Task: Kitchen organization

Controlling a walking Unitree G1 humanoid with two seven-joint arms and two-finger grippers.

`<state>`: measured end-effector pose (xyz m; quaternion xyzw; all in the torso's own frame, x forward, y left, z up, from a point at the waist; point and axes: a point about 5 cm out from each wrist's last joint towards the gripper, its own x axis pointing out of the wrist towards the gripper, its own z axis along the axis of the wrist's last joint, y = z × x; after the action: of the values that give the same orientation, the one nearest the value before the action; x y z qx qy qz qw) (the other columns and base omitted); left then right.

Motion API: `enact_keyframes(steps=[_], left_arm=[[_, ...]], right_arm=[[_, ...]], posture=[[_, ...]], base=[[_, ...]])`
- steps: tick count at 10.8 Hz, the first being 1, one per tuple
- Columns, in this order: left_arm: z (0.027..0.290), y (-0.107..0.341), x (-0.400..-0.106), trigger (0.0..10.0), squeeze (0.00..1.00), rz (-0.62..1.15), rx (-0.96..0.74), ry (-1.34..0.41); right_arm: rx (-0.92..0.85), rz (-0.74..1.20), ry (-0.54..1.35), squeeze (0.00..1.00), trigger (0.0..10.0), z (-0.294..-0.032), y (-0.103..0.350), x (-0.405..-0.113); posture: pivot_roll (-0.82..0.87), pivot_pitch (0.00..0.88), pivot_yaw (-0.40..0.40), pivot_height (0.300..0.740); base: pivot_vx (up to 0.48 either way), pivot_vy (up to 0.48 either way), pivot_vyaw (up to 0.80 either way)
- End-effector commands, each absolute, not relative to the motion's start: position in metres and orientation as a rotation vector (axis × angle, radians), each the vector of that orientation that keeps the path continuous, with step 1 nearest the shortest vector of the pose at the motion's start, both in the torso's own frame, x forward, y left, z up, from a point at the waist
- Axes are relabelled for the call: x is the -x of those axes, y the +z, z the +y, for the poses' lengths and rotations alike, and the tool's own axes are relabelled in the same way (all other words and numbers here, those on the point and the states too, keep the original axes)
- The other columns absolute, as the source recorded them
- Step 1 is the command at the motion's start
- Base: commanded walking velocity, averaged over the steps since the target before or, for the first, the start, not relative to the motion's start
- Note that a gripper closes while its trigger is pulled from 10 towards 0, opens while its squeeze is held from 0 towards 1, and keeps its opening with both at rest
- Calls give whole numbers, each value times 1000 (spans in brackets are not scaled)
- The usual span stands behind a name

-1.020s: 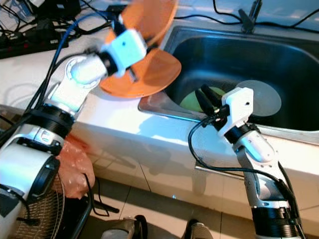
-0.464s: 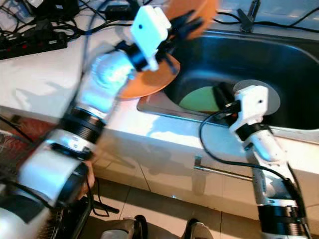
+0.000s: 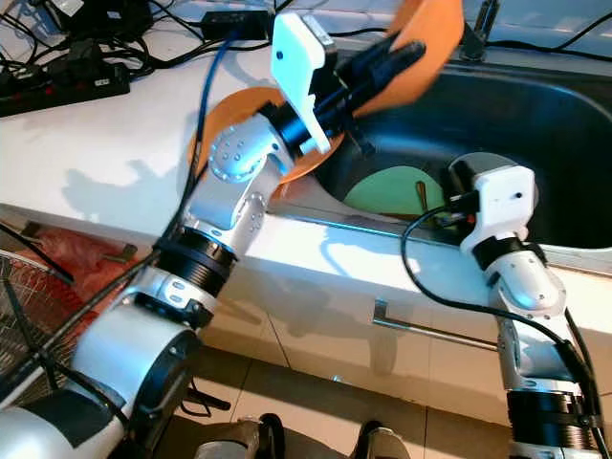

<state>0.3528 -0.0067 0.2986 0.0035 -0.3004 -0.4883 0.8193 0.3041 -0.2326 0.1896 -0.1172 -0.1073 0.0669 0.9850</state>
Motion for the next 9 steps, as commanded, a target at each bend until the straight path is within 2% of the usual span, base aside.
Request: enact_keyframes(steps=[1, 5, 9], left_arm=[[-12, 296, -347, 10000, 0, -634, 42, -1087], [-29, 266, -337, 10000, 0, -503, 95, -1205], [-27, 244, -343, 10000, 0, -394, 48, -1130]], right_arm=[[253, -210, 88, 0, 10000, -240, 189, -305], [250, -211, 70, 0, 10000, -240, 188, -305], [245, -208, 86, 0, 10000, -236, 187, -304]], posture=[[-44, 141, 98, 740], [-53, 142, 102, 740], [-45, 160, 102, 740]], base=[[0, 0, 0], [0, 0, 0], [0, 0, 0]])
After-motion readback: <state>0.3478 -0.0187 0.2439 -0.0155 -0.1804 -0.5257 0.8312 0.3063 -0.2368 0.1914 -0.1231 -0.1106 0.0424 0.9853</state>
